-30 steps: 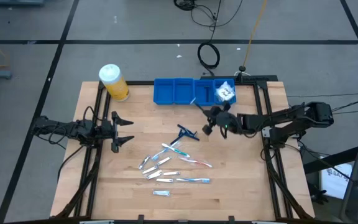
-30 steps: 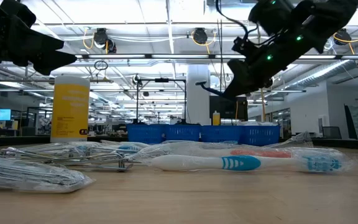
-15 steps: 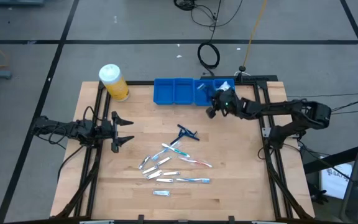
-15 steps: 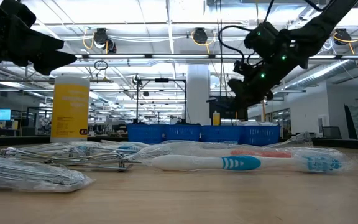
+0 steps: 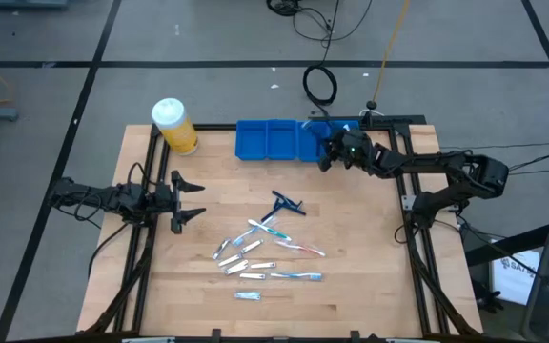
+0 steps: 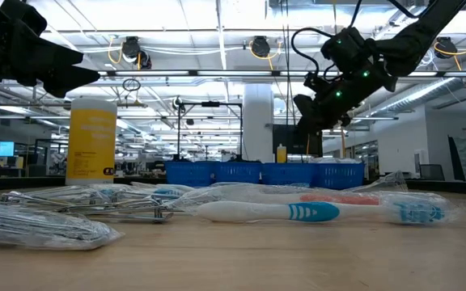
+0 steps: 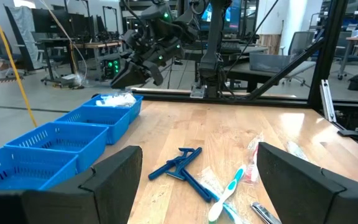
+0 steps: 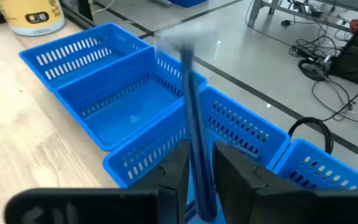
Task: Pick & Place Travel size toiletries
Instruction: Put the blue razor into the middle right blue basket
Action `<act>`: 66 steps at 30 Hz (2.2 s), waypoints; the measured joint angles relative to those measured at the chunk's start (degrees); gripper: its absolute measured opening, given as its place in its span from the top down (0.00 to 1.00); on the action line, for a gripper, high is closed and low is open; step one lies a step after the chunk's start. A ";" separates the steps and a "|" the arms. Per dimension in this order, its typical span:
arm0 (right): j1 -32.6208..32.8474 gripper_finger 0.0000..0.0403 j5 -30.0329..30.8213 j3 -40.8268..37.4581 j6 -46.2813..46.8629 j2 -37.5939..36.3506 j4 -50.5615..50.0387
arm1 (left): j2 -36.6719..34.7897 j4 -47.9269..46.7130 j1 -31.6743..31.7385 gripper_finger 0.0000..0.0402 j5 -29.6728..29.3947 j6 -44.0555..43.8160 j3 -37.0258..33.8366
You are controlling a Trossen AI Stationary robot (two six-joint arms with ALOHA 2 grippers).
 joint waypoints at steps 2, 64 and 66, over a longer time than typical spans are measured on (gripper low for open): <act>-0.25 0.82 0.02 0.00 0.06 0.00 0.19 | 0.00 0.00 0.02 0.23 0.00 0.00 0.00; 28.05 0.94 -7.52 0.17 2.13 22.58 1.24 | 0.00 -0.01 0.00 0.23 0.00 0.00 0.00; 28.05 0.95 -7.66 0.17 1.86 22.55 1.24 | 0.00 -0.01 0.00 0.23 0.00 0.01 -0.01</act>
